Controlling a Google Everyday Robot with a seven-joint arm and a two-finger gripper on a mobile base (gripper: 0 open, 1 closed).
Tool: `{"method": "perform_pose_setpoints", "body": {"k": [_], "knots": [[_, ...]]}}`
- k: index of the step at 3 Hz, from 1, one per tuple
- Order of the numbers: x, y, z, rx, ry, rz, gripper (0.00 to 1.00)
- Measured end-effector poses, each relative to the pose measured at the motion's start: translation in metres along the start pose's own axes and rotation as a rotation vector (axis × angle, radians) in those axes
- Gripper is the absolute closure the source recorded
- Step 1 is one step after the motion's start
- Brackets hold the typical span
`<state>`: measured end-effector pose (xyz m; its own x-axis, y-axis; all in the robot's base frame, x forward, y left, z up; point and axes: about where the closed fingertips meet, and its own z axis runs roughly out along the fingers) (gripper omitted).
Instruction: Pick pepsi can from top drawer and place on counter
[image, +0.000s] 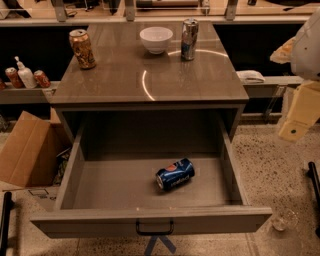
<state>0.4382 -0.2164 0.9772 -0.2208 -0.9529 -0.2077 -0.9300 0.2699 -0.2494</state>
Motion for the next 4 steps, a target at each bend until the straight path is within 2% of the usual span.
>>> {"method": "perform_pose_setpoints", "body": {"k": [1, 2, 3, 4], "knots": [[0.0, 0.0, 0.0, 0.0, 0.0, 0.0, 0.0], [-0.006, 0.001, 0.016, -0.023, -0.037, -0.035, 0.0], [-0.022, 0.012, 0.063, -0.079, -0.117, -0.121, 0.0], [-0.035, 0.021, 0.124, -0.133, -0.253, -0.202, 0.0]]}}
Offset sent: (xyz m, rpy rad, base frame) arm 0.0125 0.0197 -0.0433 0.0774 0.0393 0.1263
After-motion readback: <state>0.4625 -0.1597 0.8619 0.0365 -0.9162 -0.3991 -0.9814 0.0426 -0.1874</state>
